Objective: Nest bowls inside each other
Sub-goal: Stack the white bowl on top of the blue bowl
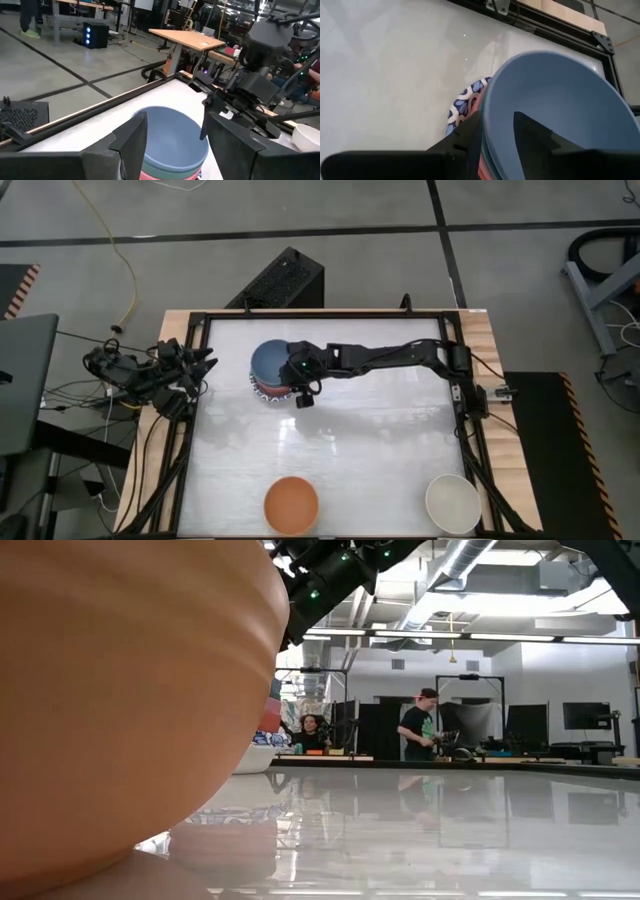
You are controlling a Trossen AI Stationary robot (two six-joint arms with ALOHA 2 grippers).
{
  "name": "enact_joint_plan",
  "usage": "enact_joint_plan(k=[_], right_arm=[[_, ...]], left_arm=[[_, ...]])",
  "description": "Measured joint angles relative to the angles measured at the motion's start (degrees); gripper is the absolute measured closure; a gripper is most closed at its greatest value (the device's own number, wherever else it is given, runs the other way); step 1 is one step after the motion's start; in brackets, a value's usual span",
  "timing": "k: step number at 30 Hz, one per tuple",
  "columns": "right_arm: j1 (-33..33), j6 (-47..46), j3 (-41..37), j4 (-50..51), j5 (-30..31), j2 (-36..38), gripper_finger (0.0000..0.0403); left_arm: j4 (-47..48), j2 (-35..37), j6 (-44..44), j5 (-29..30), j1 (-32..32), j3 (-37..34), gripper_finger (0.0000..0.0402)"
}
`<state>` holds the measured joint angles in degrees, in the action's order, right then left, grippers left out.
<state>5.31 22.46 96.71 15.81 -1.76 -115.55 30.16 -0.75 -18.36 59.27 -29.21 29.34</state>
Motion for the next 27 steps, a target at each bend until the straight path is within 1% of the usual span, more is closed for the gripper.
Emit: enact_joint_plan(k=[6, 8, 10, 12, 14, 16, 18, 20, 22, 24, 27], right_arm=[[-0.4, 0.6, 0.0, -0.9, 0.1, 1.0, 0.0269], [-0.2, 1.4, 0.0, -1.0, 0.1, 2.9, 0.0269], [0.4, 1.3, 0.0, -3.2, 0.1, 4.8, 0.0269], [0.9, 0.0, 0.0, -2.8, -0.1, 7.1, 0.0269], [1.3, -1.5, 0.0, -3.1, -1.8, 8.9, 0.0269], [1.0, -3.4, 0.0, 0.0, -3.1, 11.0, 0.0269], [0.0, -5.9, 0.0, 5.8, -4.0, 13.4, 0.0269], [-1.6, -11.0, 0.0, 15.7, -4.0, 16.4, 0.0269], [-3.4, -19.9, 0.0, 26.5, -3.0, 18.7, 0.0269], [-5.6, -30.6, 0.0, 37.7, -0.6, 20.3, 0.0269], [-10.3, -44.4, 0.0, 50.2, 5.0, 21.1, 0.0269]], left_arm=[[1.1, 0.0, 0.0, 0.0, 0.0, 0.0, 0.021], [1.4, 0.0, 0.0, 0.0, 0.0, 0.0, 0.021], [1.6, 0.0, 0.0, -0.3, 0.0, 0.0, 0.021], [2.7, 0.0, -0.3, -1.1, 0.0, 0.0, 0.021], [3.8, 0.0, -1.5, -2.3, 0.0, 0.0, 0.021], [5.1, 0.0, -2.7, -3.4, 0.0, 0.0, 0.021], [6.4, 0.0, -4.0, -4.9, 0.0, 0.0, 0.021], [7.6, 0.0, -5.1, -7.3, 0.0, 0.0, 0.021], [7.6, 0.0, -5.5, -9.5, 0.0, 0.0, 0.021], [7.1, 0.0, -6.7, -10.9, 0.0, 0.0, 0.021], [6.5, 0.0, -7.2, -11.5, 0.0, 0.0, 0.021]])
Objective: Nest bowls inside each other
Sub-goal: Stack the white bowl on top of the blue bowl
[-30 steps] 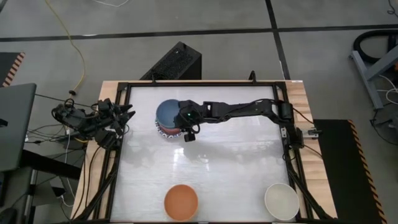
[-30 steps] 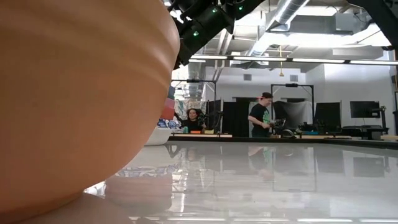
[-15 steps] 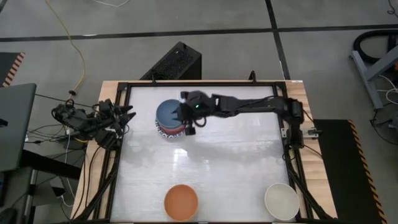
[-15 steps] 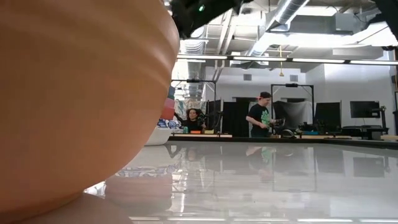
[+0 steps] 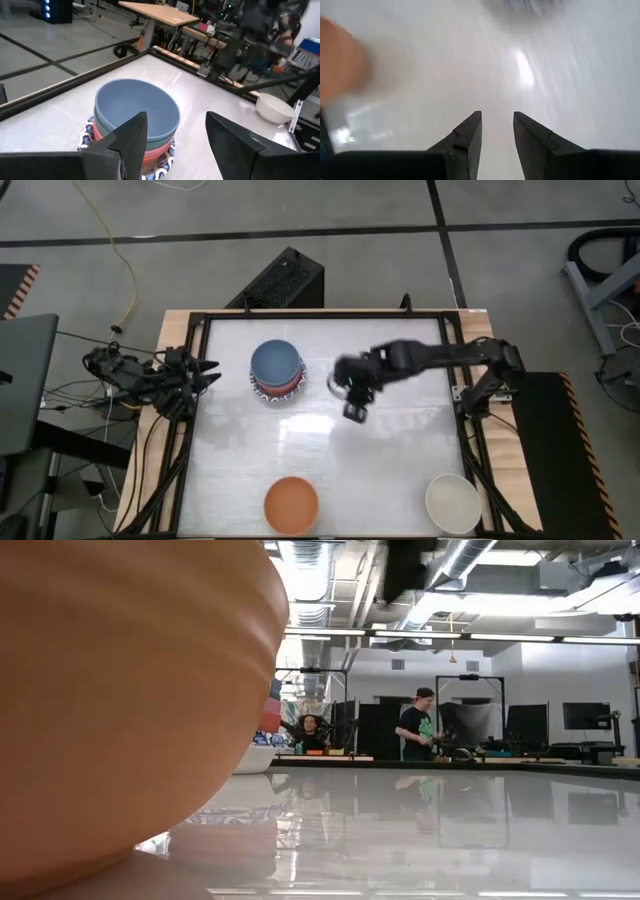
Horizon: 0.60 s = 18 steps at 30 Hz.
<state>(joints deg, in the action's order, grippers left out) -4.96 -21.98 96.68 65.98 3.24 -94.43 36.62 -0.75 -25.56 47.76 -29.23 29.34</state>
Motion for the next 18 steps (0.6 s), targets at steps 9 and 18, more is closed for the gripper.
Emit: enact_joint_plan(k=[9, 18], right_arm=[[-20.4, -38.3, -2.3, 22.7, 8.9, 0.1, 0.0269], [-39.1, -79.0, -7.0, 24.0, 1.4, 0.7, 0.0268]], left_arm=[[-0.1, 0.0, 0.7, 0.0, 0.0, 0.0, 0.021], [-0.1, 0.0, 0.8, 0.3, 0.0, 0.0, 0.021]])
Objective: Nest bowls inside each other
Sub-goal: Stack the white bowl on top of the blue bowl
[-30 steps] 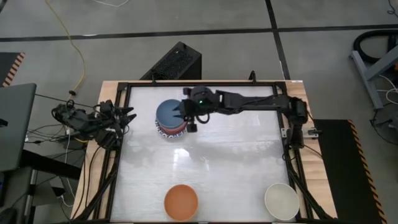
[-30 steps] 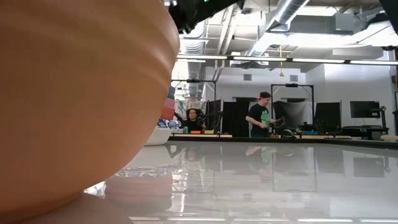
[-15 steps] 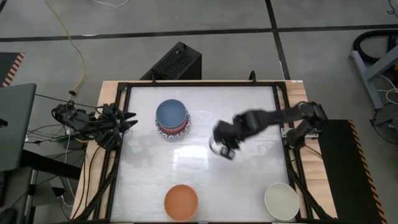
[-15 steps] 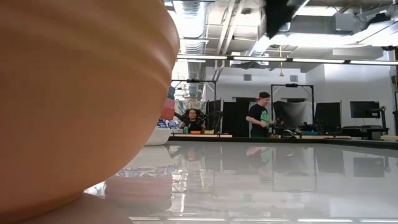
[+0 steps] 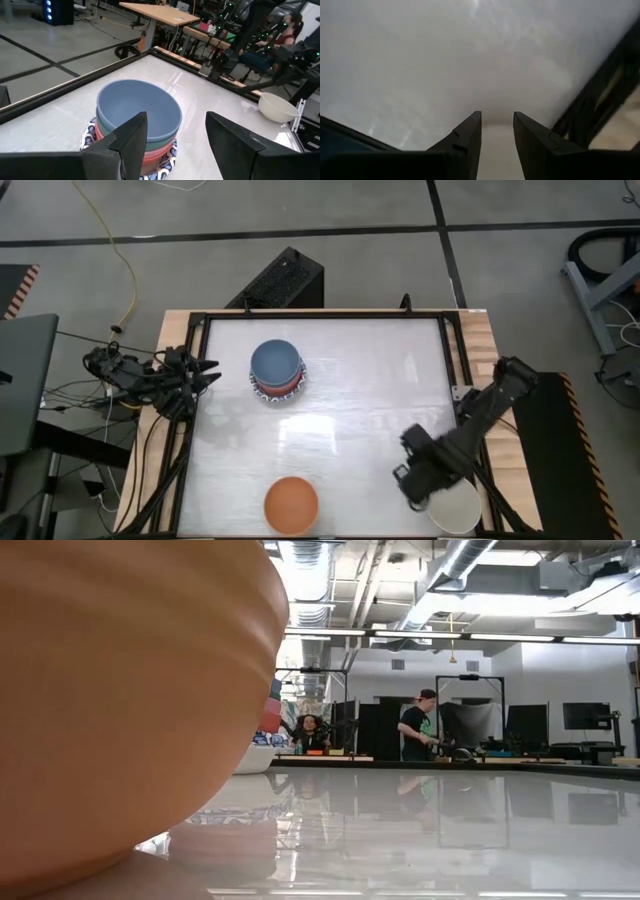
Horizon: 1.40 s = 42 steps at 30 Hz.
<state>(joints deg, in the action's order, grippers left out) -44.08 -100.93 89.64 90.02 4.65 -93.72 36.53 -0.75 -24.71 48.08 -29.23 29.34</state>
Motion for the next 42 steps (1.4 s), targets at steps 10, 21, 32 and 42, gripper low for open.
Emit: enact_joint_plan(k=[10, 21, 32, 42], right_arm=[[-12.5, -19.5, -6.6, -1.7, -6.2, 0.0, 0.0259], [-17.4, -13.6, -13.1, -5.7, -6.2, 0.1, 0.0178], [-16.6, 5.9, -18.2, -10.5, -5.2, 0.3, 0.0176], [-16.1, 9.0, -30.2, -21.7, -5.2, 6.6, 0.0179]], left_arm=[[0.0, 0.0, 0.0, 0.1, 0.0, 0.0, 0.021], [0.0, 0.0, 0.0, 0.2, 0.0, 0.0, 0.021], [0.0, 0.0, 0.0, 2.2, 0.0, 0.0, 0.021], [0.0, 0.0, -1.8, 3.6, 0.0, 0.0, 0.021]])
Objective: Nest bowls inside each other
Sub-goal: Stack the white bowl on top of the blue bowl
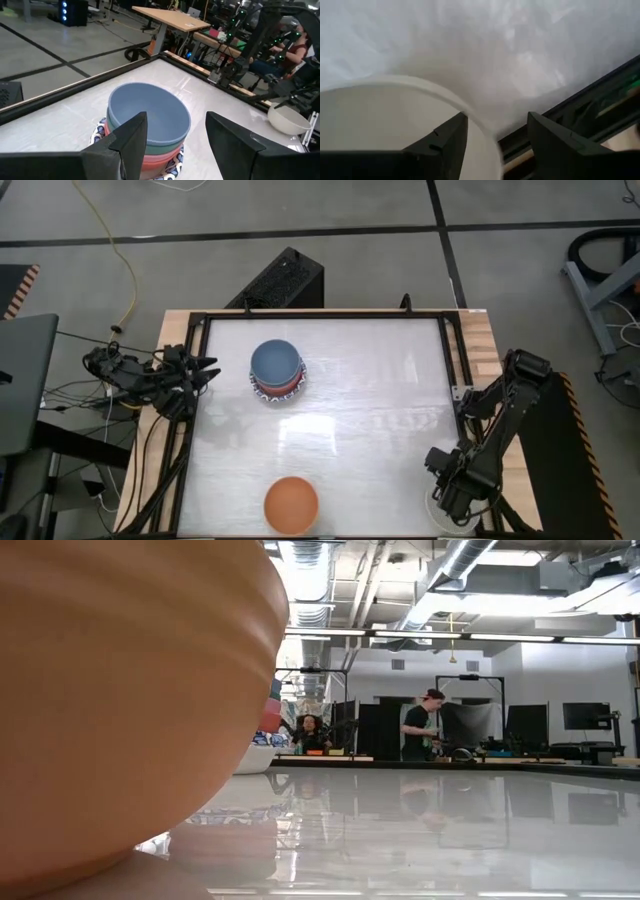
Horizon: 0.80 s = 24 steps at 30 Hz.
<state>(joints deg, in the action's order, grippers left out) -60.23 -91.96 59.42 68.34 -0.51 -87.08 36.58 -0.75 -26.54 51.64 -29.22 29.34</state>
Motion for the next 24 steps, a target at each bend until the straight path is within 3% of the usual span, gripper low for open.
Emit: enact_joint_plan(k=[9, 13, 18, 20, 24], right_arm=[[0.1, 7.7, -5.7, -5.6, 0.0, 1.8, 0.0193], [1.8, 7.1, -7.5, -6.7, -0.9, 1.6, 0.0252], [6.5, 8.3, -7.5, -7.3, -0.4, 1.8, 0.0371], [9.4, 9.8, -7.6, -8.2, -0.5, 1.9, 0.0388], [18.0, 11.1, -7.7, -9.7, 0.3, 1.7, 0.0381]], left_arm=[[0.0, 0.0, -0.2, 0.0, 0.0, 0.0, 0.021], [0.1, 0.0, -0.3, 0.0, 0.0, 0.0, 0.021], [0.1, 0.0, -0.3, 0.0, 0.0, 0.0, 0.021], [0.0, 0.0, -0.3, -0.1, 0.0, 0.0, 0.021], [0.3, 0.0, -0.3, -0.1, 0.0, 0.0, 0.021]])
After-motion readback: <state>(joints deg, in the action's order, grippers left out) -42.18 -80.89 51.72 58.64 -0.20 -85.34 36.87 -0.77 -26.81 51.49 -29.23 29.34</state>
